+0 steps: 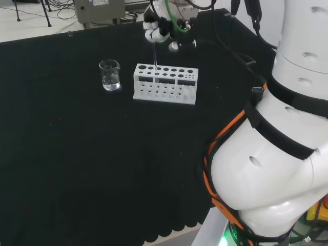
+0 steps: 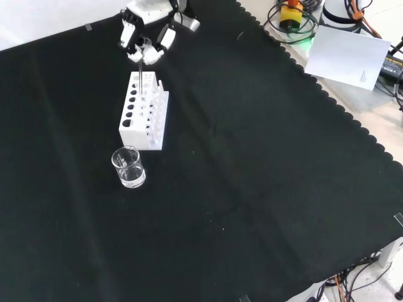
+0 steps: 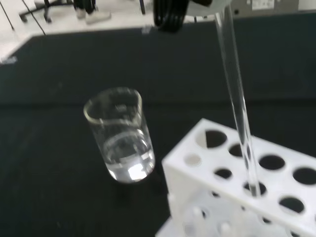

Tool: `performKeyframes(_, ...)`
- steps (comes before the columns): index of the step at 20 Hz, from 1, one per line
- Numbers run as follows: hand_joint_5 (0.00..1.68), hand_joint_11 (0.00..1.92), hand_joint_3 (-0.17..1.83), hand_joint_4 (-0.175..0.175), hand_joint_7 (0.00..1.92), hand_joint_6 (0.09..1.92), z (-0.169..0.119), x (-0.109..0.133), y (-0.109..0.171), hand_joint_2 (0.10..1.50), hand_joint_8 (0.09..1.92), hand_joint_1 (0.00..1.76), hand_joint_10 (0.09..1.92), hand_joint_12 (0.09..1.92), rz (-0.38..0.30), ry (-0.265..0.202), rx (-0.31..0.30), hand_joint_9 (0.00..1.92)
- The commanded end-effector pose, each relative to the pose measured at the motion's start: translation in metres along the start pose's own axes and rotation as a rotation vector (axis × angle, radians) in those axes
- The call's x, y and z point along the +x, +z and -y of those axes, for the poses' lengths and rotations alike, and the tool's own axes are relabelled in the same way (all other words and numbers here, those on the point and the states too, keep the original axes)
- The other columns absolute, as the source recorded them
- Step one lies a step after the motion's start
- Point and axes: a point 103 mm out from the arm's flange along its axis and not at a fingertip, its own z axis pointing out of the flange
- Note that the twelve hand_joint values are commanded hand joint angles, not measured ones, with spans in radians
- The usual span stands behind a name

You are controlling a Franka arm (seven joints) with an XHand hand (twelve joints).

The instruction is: Take the glass rod from the white test tube rack.

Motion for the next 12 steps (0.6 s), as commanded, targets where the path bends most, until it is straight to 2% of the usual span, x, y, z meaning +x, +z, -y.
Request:
performKeyframes(1,0.9,1.61,0.55,-0.175,1.0,0.97,0.007,0.008,-0.031,0.88,1.4,1.27,1.1,0.8,-0.074,0.024,-0.053,1.5)
performKeyframes(6,0.93,1.62,0.53,-0.175,1.01,0.92,0.018,0.017,-0.054,0.88,1.37,1.28,1.05,0.77,-0.086,0.041,-0.06,1.52)
performKeyframes(12,0.93,1.63,0.52,-0.175,1.01,0.9,0.028,0.031,-0.071,0.88,1.36,1.28,1.03,0.76,-0.069,0.024,-0.09,1.53)
